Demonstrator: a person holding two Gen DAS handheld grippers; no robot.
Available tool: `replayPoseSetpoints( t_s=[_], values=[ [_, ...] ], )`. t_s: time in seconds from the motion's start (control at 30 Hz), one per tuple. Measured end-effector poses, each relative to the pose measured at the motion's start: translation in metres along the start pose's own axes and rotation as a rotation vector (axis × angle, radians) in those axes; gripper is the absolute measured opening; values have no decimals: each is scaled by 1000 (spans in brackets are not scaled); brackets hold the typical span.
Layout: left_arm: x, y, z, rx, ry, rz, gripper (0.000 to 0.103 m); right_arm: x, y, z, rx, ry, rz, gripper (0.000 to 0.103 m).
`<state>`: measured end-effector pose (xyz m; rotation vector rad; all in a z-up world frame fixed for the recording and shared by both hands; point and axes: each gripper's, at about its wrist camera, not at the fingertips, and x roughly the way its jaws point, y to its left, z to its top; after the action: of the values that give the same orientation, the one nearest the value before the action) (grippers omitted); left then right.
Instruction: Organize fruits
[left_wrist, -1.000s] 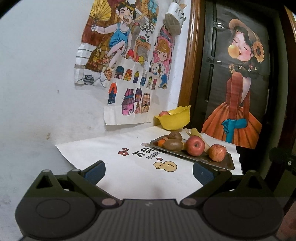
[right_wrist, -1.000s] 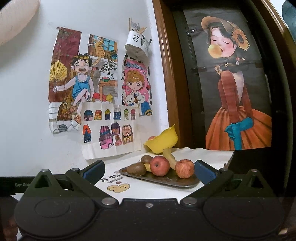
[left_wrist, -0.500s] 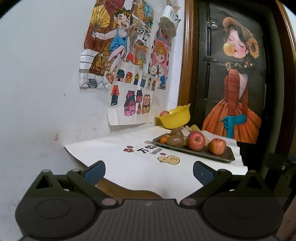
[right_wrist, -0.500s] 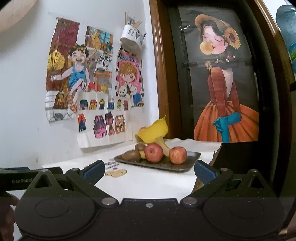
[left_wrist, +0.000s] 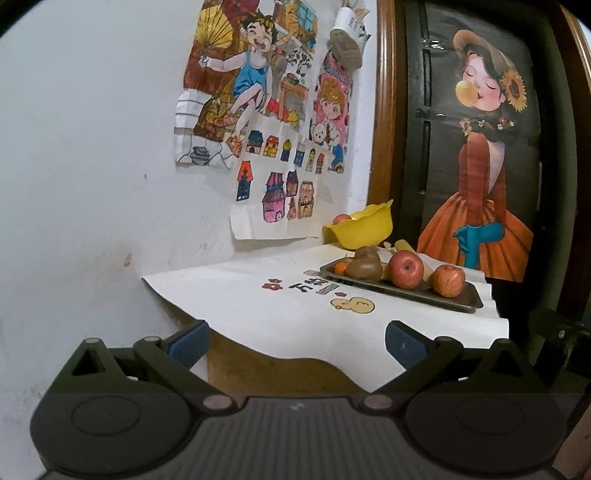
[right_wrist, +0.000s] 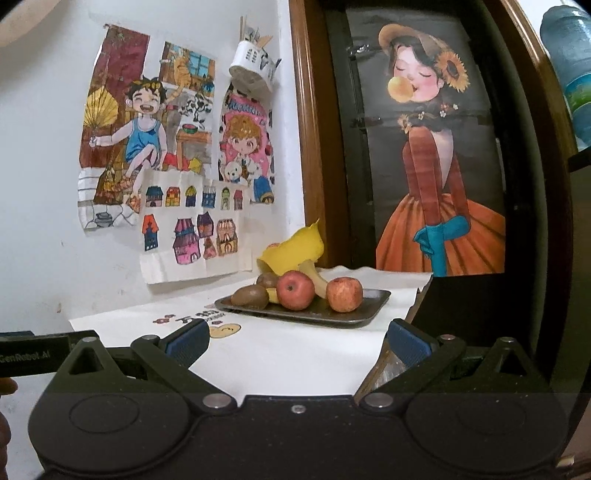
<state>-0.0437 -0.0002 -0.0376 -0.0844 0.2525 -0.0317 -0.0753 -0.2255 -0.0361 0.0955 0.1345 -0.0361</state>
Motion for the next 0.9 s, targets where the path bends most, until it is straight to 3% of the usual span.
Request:
replayPoseSetpoints(
  t_s=[0.9],
  values=[
    [13,-1,-12,-3,33,12,103,10,-2,-13,0,4,37,102]
  ],
)
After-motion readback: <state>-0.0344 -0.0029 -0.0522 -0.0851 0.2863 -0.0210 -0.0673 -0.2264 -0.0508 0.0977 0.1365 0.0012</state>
